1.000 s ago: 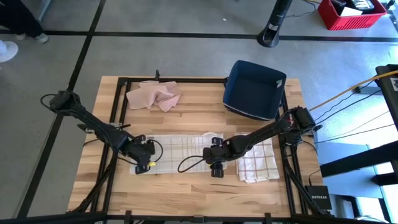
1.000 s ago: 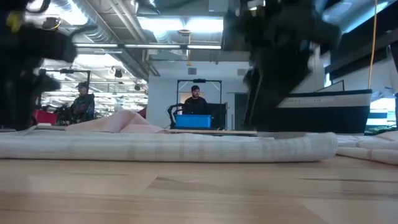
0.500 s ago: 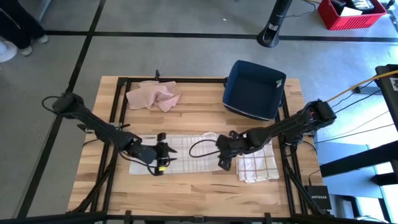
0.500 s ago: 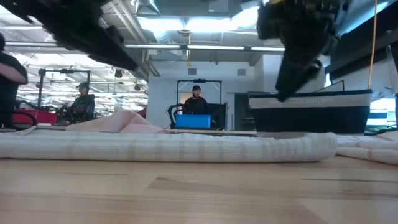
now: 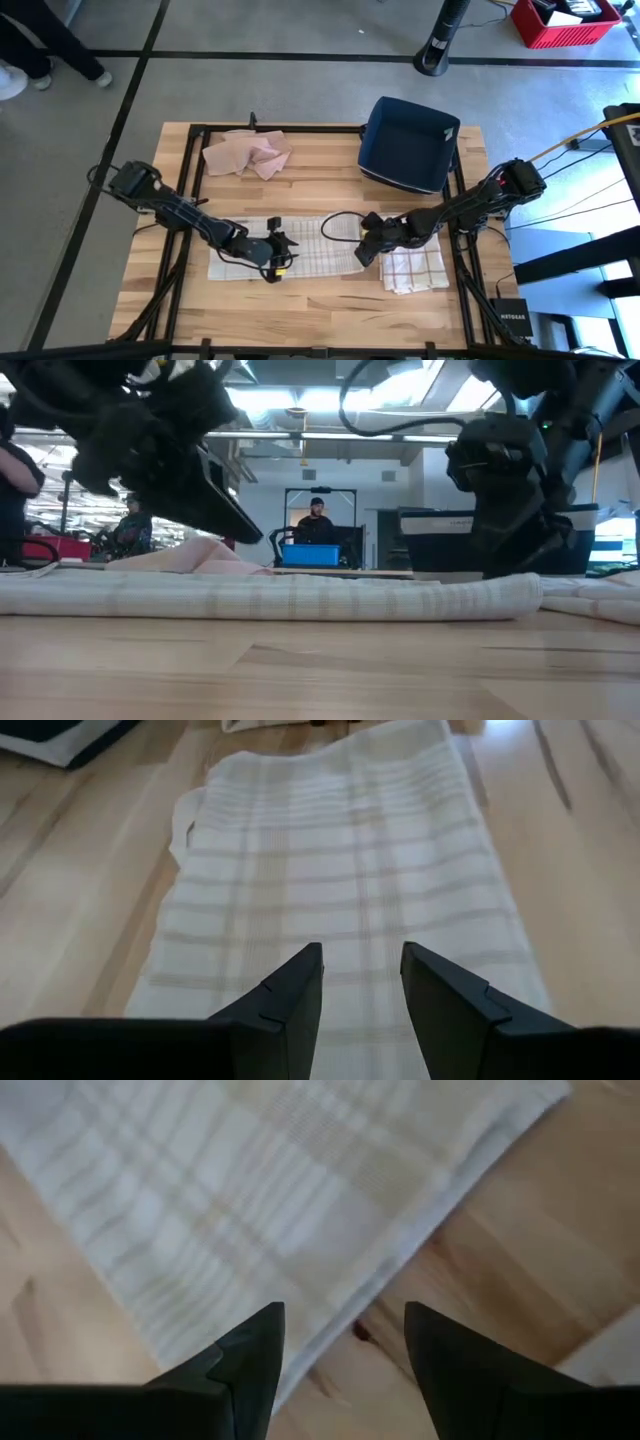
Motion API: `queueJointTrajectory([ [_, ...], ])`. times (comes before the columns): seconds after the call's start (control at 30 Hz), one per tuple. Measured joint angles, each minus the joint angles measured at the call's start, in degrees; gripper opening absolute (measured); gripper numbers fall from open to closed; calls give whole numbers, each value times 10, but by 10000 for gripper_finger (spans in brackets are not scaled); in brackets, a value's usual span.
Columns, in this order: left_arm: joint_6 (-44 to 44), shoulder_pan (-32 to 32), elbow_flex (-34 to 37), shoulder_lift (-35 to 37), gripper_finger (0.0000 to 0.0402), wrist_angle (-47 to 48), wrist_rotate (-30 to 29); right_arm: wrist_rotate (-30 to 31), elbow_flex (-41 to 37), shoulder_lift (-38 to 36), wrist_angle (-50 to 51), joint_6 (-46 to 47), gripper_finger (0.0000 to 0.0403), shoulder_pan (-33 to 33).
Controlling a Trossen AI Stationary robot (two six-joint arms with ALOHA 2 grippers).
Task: Fold towel
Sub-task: Fold the white with grey-stripe towel
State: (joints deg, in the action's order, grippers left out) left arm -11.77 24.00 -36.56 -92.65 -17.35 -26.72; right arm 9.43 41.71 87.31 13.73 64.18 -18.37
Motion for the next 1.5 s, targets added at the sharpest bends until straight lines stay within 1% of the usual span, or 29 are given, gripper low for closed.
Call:
queueJointTrajectory([
  [0.07,7,-5,0,-16,130,-17,0,2,-5,1,-8,20,209,0],
  [0.2,5,-13,0,-40,130,-17,1,20,-22,16,-9,76,209,7],
  [0.27,1,-15,0,-50,130,-17,2,20,-28,29,-34,93,209,15],
  [0.5,-3,-17,0,-71,130,-23,10,-15,-30,84,-150,83,209,50],
  [0.57,-2,-17,0,-74,130,-25,10,-16,-29,93,-165,71,209,54],
  [0.67,-5,-17,0,-77,130,-26,10,3,-30,99,-178,59,206,52],
  [0.73,-12,-17,0,-77,130,-27,10,17,-30,100,-187,53,194,52],
  [0.83,-11,-17,0,-77,130,-27,10,38,-31,101,-200,24,157,45],
  [0.93,4,-17,0,-77,130,-28,10,57,-32,103,-206,11,102,44],
  [1.03,4,-17,0,-77,130,-28,10,61,-33,103,-207,-2,37,45],
  [1.07,2,-17,0,-77,130,-28,10,62,-33,103,-209,-3,21,45],
  [1.13,-2,-17,0,-77,130,-28,10,65,-33,103,-214,-8,16,45],
  [1.27,-9,-17,0,-77,130,-27,10,60,-33,98,-240,-15,32,45],
  [1.4,5,-17,0,-77,130,-27,10,62,-32,76,-258,-36,12,45],
  [1.5,9,-20,0,-77,130,-27,10,66,-31,65,-286,-45,13,45],
])
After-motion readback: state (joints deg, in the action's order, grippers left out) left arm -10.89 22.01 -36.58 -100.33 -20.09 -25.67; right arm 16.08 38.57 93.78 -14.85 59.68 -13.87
